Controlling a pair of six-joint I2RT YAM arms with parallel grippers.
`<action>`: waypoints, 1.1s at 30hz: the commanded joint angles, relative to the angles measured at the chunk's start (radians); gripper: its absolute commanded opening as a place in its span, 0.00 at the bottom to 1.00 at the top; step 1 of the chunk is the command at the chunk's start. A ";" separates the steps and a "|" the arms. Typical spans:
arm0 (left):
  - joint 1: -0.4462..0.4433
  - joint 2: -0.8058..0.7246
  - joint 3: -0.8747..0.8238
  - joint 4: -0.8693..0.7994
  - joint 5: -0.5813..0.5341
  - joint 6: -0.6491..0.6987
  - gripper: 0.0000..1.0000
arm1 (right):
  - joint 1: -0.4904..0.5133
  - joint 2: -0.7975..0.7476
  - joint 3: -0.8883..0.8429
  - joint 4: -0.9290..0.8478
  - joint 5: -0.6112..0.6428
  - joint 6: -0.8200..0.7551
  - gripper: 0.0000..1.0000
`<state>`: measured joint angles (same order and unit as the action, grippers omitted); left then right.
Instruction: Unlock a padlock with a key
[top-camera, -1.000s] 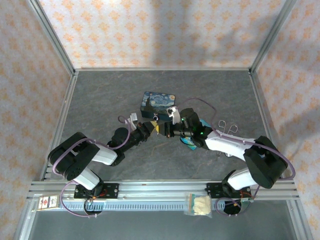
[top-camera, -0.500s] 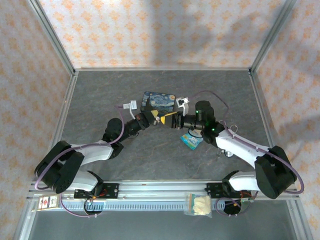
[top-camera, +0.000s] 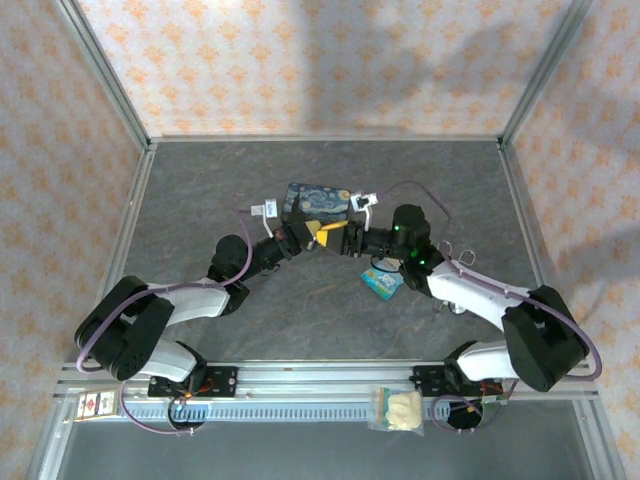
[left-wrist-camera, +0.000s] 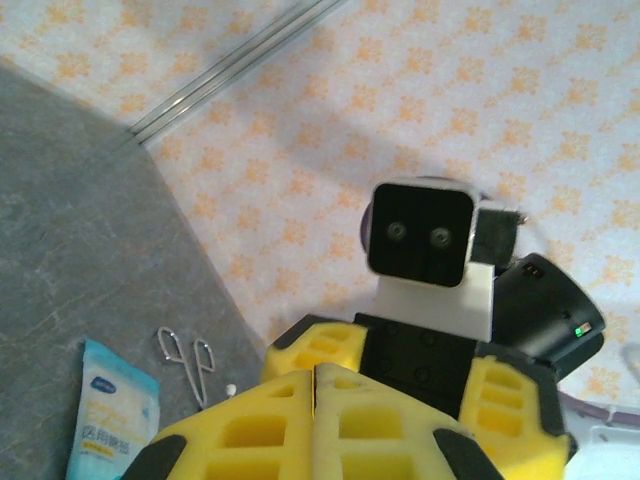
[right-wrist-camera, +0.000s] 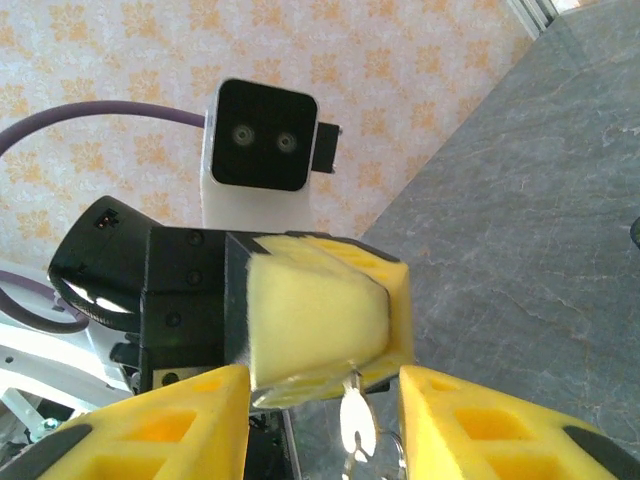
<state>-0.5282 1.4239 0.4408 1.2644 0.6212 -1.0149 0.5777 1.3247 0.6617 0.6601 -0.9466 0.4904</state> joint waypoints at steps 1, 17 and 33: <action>0.000 0.016 -0.002 0.130 0.011 -0.043 0.00 | 0.004 0.008 -0.015 0.067 0.021 0.006 0.42; -0.042 0.090 -0.049 0.363 -0.086 -0.141 0.00 | 0.025 0.065 -0.055 0.352 0.001 0.191 0.23; -0.060 0.100 -0.091 0.465 -0.171 -0.171 0.00 | 0.043 0.078 -0.065 0.338 0.032 0.197 0.22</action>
<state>-0.5758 1.5208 0.3576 1.5600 0.4755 -1.1736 0.6128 1.3968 0.5938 0.9340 -0.9165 0.6849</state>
